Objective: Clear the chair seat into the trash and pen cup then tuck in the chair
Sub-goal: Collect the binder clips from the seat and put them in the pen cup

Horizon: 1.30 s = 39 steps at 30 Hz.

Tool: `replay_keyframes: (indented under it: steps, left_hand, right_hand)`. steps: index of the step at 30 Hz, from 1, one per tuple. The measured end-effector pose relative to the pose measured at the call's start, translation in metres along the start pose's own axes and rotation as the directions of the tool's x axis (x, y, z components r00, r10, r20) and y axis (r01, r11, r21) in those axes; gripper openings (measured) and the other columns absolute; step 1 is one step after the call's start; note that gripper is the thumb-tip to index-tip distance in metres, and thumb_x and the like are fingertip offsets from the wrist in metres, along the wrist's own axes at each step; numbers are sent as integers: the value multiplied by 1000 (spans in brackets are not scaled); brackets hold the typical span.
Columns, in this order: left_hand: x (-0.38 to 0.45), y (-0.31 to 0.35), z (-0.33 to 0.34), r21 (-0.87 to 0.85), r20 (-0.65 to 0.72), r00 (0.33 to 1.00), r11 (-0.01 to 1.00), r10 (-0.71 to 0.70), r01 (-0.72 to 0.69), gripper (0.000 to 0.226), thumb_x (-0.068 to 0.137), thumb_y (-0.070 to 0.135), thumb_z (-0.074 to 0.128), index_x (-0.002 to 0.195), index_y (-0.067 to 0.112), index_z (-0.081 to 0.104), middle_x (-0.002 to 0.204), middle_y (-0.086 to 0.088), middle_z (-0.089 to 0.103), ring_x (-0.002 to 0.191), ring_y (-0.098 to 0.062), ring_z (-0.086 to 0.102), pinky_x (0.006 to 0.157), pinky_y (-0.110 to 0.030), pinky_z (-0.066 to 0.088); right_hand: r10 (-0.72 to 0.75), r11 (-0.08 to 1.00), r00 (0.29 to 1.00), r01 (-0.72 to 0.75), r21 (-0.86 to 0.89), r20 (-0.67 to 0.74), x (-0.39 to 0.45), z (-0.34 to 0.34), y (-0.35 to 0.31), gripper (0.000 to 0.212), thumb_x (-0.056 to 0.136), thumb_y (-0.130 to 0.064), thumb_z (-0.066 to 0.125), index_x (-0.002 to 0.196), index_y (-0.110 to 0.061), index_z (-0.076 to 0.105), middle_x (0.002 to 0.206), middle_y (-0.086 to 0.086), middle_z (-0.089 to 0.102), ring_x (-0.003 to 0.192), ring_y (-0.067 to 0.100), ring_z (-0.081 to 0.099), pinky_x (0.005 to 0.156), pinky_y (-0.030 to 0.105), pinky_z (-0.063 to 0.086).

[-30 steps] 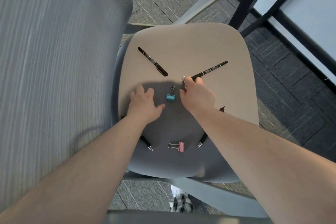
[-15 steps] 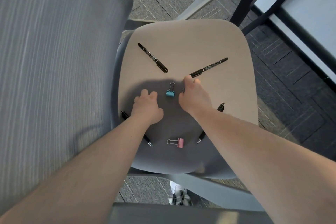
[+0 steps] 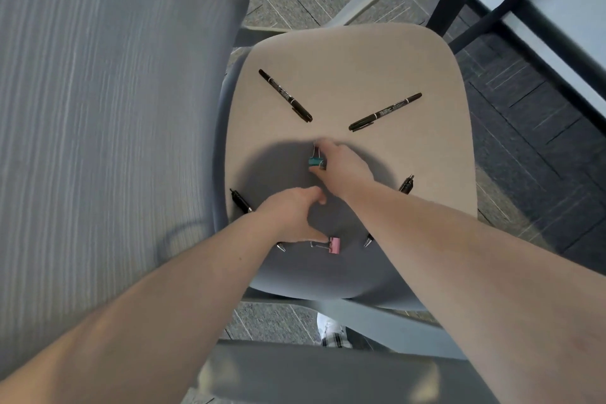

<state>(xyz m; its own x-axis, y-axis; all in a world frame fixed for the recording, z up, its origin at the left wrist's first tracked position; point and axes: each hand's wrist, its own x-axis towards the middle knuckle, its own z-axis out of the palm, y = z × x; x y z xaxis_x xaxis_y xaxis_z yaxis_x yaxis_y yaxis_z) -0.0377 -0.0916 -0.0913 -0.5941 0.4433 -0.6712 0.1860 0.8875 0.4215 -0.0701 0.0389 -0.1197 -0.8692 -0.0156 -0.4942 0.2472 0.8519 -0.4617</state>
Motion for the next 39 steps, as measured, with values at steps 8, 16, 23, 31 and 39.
replay_keyframes:
  steps: [8, 16, 23, 31, 39]
  left_hand:
    - [3, 15, 28, 93, 86, 994, 993, 69, -77, 65, 64, 49, 76, 118, 26, 48, 112, 1, 60, 106, -24, 56, 88, -36, 49]
    - [14, 27, 42, 156, 37, 995, 983, 98, -102, 16, 76, 20, 56, 87, 19, 45, 103, -7, 58, 98, -30, 56, 71, -30, 42]
    - [16, 29, 40, 156, 83, 990, 980, 112, -124, 14, 74, 15, 56, 78, 15, 42, 98, -5, 46, 90, -33, 58, 78, -43, 52]
    - [9, 30, 25, 37, -92, 995, 999, 39, -36, 18, 74, 13, 55, 76, 17, 38, 73, 7, 38, 77, -23, 47, 65, -32, 39]
    - [0, 74, -27, 21, -167, 981, 995, 102, -100, 15, 80, 9, 54, 90, 14, 44, 81, 1, 47, 76, -23, 43, 67, -26, 31]
  right_hand:
    - [-68, 988, 995, 78, -136, 78, -14, 6, 9, 21, 94, -17, 47, 113, -12, 39, 115, 17, 49, 101, 42, 58, 70, 41, 45]
    - [-79, 971, 992, 98, -220, 94, -28, -5, 20, 21, 96, -8, 40, 117, -5, 41, 121, 17, 49, 107, 42, 57, 69, 37, 36]
    - [-61, 990, 997, 67, -122, 49, -41, -21, 31, 19, 98, -14, 41, 115, -5, 42, 126, 16, 51, 110, 40, 56, 71, 35, 34]
    - [16, 999, 999, -17, -44, -32, -55, -49, 48, 18, 95, -11, 42, 112, -5, 45, 118, 17, 58, 104, 38, 60, 70, 34, 39]
    - [73, 997, 995, -74, -12, -70, -83, -101, 57, 17, 96, -16, 46, 108, -4, 46, 112, 19, 58, 102, 35, 56, 69, 32, 36]
